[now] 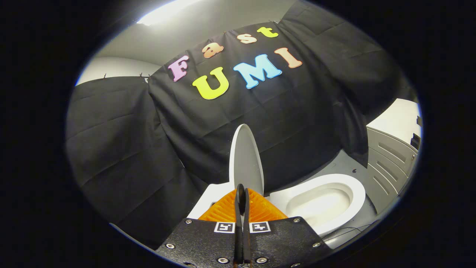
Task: Open the toilet lid.
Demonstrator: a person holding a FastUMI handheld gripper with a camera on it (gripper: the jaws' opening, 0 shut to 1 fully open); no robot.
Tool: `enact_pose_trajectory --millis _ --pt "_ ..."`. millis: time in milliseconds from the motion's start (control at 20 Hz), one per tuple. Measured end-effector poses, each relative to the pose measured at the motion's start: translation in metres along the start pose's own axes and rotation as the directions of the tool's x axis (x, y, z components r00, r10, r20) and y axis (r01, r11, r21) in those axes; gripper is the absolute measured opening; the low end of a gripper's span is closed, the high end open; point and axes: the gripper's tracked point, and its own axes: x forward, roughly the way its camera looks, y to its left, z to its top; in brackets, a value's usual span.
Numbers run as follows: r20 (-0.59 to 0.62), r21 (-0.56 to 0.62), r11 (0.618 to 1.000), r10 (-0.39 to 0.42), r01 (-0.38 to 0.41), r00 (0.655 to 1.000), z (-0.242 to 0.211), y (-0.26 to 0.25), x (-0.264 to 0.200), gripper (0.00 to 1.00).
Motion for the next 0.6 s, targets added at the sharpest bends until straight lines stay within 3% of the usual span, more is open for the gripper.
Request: enact_pose_trajectory --millis 600 --pt "-0.008 -0.054 0.993 0.1 -0.101 0.995 -0.022 0.072 0.015 0.0"
